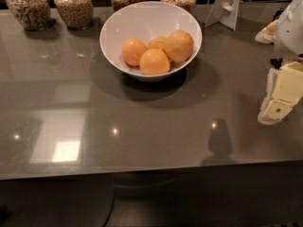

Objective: Pick orange from white bowl

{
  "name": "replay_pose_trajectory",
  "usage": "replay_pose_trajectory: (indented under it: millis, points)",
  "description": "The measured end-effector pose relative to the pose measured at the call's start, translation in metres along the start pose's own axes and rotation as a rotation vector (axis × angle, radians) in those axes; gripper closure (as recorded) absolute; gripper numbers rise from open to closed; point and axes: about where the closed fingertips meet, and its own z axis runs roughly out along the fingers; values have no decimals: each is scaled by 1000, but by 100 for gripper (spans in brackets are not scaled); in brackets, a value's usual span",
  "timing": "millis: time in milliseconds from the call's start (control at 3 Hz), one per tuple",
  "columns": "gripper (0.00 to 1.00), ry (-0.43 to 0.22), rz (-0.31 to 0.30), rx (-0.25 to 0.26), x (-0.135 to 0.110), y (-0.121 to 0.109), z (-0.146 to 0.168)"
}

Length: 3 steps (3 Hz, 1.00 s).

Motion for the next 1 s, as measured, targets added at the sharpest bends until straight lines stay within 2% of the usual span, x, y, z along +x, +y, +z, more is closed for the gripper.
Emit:
replay_pose_trajectory:
  millis: [333, 667, 1000]
  points:
    - [0, -1, 0, 0, 0, 0, 0]
    - [0, -121, -25, 50, -24, -12, 0]
    - [0, -290, -34, 80, -62, -35, 4]
